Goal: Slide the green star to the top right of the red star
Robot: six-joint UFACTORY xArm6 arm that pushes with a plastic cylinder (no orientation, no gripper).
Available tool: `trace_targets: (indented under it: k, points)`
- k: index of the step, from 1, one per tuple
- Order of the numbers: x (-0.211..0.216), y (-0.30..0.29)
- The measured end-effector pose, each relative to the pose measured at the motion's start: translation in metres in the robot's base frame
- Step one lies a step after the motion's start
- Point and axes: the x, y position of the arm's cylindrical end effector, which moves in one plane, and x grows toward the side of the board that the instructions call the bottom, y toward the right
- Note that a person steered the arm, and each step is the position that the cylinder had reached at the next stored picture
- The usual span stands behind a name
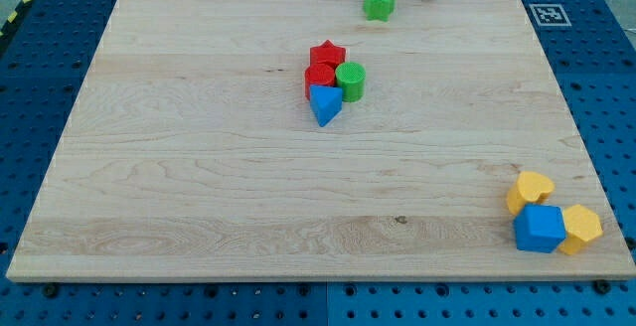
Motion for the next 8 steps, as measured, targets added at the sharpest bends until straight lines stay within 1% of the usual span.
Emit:
trace_targets:
  k: [2, 3, 4, 5, 6, 8]
  points:
    - [0.002, -0.015]
    - [0.014, -0.063]
    - [0.023, -0.088]
    - [0.023, -0.088]
    - [0.035, -0.088]
    - [0.075, -0.089]
